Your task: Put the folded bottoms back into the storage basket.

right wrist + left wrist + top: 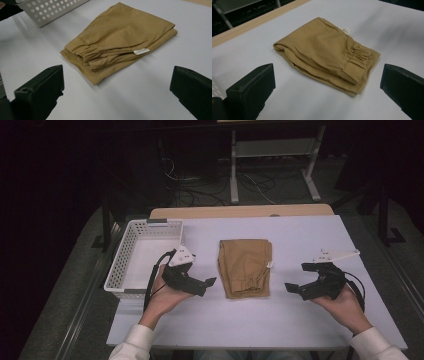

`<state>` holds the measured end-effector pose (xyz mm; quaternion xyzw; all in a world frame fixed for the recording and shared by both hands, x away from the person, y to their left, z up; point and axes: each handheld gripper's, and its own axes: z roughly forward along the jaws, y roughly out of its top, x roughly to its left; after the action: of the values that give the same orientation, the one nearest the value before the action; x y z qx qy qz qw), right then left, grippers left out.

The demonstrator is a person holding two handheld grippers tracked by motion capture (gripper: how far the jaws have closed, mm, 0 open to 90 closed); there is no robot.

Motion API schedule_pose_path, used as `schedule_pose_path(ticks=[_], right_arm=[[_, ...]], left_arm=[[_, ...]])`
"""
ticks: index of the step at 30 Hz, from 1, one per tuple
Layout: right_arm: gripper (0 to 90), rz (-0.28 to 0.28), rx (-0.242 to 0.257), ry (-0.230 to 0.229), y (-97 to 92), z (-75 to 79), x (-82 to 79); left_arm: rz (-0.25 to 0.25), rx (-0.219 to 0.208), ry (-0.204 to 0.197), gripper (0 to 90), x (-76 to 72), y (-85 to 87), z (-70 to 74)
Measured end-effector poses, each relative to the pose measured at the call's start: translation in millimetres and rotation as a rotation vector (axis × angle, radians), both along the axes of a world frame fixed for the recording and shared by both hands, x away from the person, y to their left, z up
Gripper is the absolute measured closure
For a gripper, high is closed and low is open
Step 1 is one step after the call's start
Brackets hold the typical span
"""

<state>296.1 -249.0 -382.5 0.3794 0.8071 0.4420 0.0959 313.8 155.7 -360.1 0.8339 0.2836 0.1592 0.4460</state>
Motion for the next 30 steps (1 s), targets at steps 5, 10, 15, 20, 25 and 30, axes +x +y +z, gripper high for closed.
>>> schedule_pose_path(ticks=[5,10,15,20,25,30], right_arm=[[0.0,0.004,0.000,0.005,1.9,0.9,3.0],[0.0,0.007,-0.001,0.012,3.7,0.7,5.9],[0.0,0.011,0.005,0.024,5.4,0.1,9.7],[0.0,0.012,0.005,0.032,6.3,-1.2,12.3],[0.0,0.010,0.013,0.036,7.1,-1.6,14.8],[0.0,0.010,0.012,0.041,8.1,-2.8,18.2]], left_arm=[[0.011,-0.009,0.002,0.7,6.8,-1.1,0.8],[0.019,-0.016,0.007,0.7,14.4,-2.1,2.0],[0.025,-0.011,0.016,0.7,21.7,-5.2,2.6],[0.012,0.010,0.018,0.7,26.2,-10.4,4.2],[0.006,0.017,0.015,0.7,29.8,-13.7,6.8],[0.009,0.020,0.020,0.7,36.4,-16.0,8.4]])
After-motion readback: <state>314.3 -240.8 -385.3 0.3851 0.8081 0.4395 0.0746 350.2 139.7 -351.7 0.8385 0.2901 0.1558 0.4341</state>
